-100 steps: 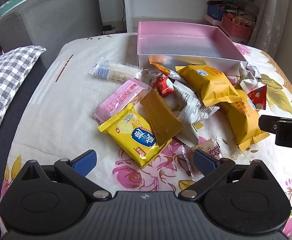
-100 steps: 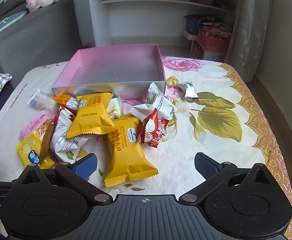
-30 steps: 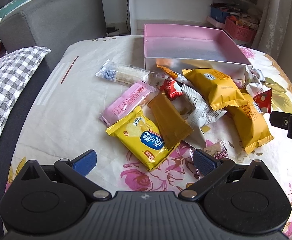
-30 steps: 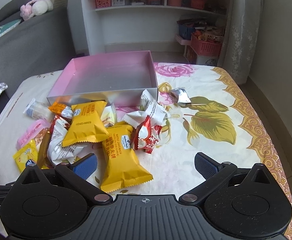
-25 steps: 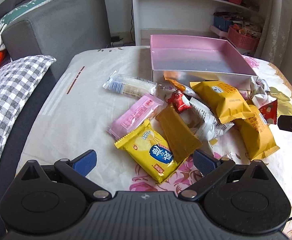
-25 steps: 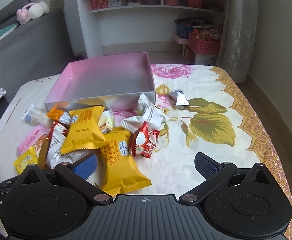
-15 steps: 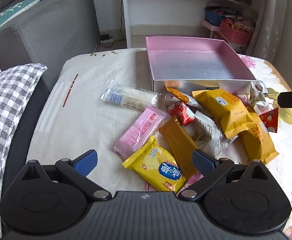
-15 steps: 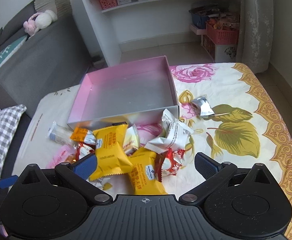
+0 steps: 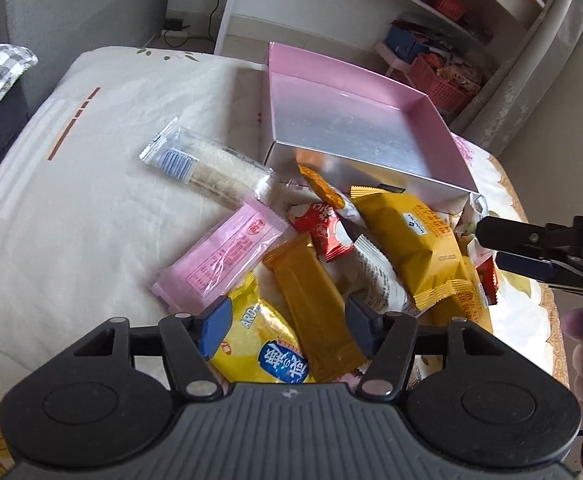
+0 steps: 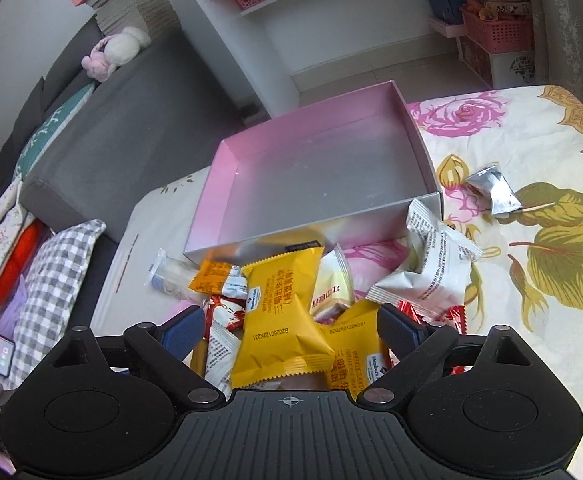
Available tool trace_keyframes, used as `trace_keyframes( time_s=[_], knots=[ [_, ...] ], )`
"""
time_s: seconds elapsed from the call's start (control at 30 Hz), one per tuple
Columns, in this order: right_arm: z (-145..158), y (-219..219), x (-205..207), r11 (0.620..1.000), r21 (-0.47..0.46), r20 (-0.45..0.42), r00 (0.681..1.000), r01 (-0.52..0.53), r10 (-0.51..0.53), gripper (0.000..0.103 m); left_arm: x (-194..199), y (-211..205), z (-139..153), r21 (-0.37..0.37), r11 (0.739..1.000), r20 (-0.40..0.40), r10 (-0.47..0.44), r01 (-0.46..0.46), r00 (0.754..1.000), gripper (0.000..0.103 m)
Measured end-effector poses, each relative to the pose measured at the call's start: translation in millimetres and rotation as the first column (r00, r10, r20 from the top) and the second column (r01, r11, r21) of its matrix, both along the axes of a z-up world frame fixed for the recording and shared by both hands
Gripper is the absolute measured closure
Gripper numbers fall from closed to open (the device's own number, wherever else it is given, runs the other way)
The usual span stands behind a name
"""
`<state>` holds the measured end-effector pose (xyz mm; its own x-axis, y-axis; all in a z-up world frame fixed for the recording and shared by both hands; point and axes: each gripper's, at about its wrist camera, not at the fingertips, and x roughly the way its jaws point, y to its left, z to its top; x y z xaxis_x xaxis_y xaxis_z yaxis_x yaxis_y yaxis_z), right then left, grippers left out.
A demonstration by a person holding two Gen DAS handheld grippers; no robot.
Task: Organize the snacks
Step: 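Grasp the gold wrapped bar with left gripper while right gripper grasps a yellow waffle pack, then carry the gold bar into the pink box and release while right gripper releases the yellow pack beside it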
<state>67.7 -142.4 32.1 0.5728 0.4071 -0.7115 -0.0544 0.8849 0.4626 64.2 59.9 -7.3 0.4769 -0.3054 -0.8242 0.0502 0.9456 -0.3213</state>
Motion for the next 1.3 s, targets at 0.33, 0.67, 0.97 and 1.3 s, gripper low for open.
trace_keyframes(
  time_s=[0.33, 0.67, 0.97, 1.3],
  knots=[
    [-14, 8, 19, 1.000, 0.017, -0.021, 1.000, -0.020, 0.020, 0.034, 23, 0, -17, -0.090, 0.995, -0.054, 0.024, -0.029, 0.998, 0.063],
    [-30, 23, 26, 0.999, -0.027, -0.053, 0.998, -0.039, 0.037, 0.045, 28, -9, -21, -0.059, 0.998, -0.081, 0.005, -0.010, 0.997, 0.062],
    [-29, 35, 23, 0.995, -0.073, -0.034, 0.997, -0.070, 0.068, 0.059, 27, -4, -29, -0.061, 0.997, -0.152, 0.033, -0.043, 0.988, 0.071],
    [-19, 26, 20, 0.998, -0.044, -0.019, 0.999, -0.044, 0.043, 0.063, 18, 11, -21, -0.132, 0.988, -0.165, 0.058, -0.080, 0.985, 0.077]
  ],
)
